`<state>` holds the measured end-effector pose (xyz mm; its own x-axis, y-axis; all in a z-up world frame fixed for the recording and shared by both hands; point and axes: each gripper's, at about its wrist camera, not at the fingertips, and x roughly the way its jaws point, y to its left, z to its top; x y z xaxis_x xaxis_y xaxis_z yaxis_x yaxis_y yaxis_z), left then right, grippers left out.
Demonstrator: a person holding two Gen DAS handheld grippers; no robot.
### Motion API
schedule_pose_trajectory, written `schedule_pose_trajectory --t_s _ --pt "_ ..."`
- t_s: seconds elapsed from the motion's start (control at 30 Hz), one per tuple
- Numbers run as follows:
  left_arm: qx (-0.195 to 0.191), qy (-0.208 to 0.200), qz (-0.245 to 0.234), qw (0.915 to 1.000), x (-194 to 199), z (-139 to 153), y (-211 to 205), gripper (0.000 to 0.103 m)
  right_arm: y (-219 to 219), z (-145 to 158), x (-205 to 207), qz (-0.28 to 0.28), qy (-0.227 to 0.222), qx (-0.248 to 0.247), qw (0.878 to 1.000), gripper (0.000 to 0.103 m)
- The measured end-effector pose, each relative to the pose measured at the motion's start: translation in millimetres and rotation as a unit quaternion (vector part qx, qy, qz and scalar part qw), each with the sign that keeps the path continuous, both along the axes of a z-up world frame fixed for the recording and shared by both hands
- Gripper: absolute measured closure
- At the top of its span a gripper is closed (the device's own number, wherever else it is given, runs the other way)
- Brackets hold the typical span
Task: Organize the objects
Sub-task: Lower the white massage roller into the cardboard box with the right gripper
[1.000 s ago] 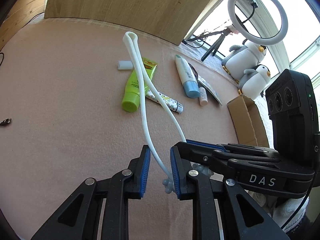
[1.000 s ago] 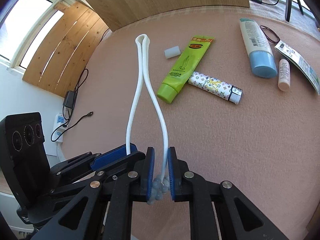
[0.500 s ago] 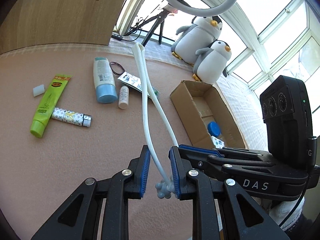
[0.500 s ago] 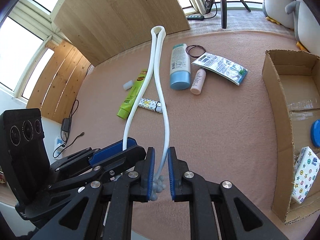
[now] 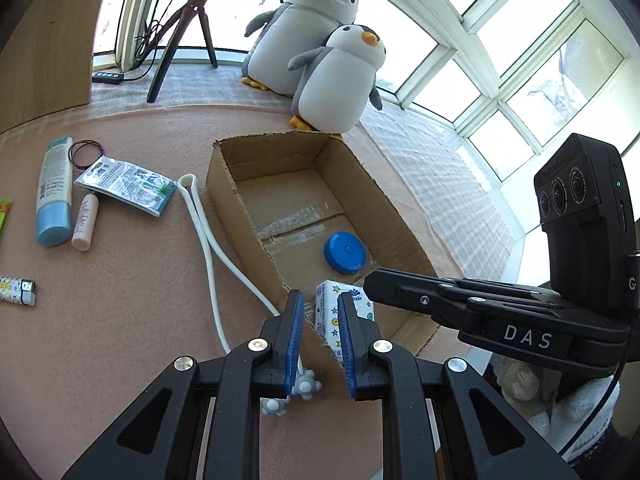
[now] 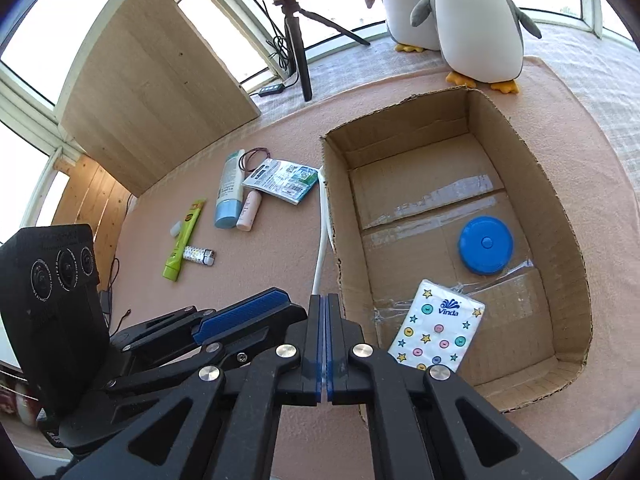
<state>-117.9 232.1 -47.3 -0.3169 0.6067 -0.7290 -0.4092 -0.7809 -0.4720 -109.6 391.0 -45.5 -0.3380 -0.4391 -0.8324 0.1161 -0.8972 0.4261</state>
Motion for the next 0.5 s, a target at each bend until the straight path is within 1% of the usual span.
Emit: schedule_pose_trajectory --t_s 0.07,0.13,0.2,0.23,0.27,0.33,0.37,0.5 --pt "-0.011 -0.003 0.007 0.9999 -1 -3 -8 0.081 13 3 2 -0.008 0.011 0.015 1.0 0.1" --pt "-0.019 -0.008 0.023 0.9995 -3 -10 -22 0.08 24 3 3 -0.009 0.012 0.017 1.0 0.1" --pt "-0.025 -0.021 0.041 0.9986 -8 -19 -38 0.08 31 1 6 -0.014 0.011 0.014 1.0 0.097" --pt "-0.027 -0.028 0.049 0.9981 -9 -23 -45 0.08 33 0 7 -0.014 0.011 0.012 1.0 0.094" --pt "-0.033 -0.034 0.053 0.9975 -11 -29 -50 0.08 35 -1 8 -0.016 0.012 0.01 1.0 0.087" --pt "-0.046 -0.045 0.058 0.9963 -15 -40 -53 0.08 40 -3 11 -0.023 0.013 0.003 1.0 0.078" --pt "-0.049 -0.05 0.055 0.996 -16 -45 -52 0.08 40 -5 12 -0.025 0.012 -0.001 1.0 0.076" --pt "-0.071 -0.067 0.041 0.9944 -22 -66 -38 0.079 39 -8 18 -0.031 0.008 -0.012 0.999 0.076"
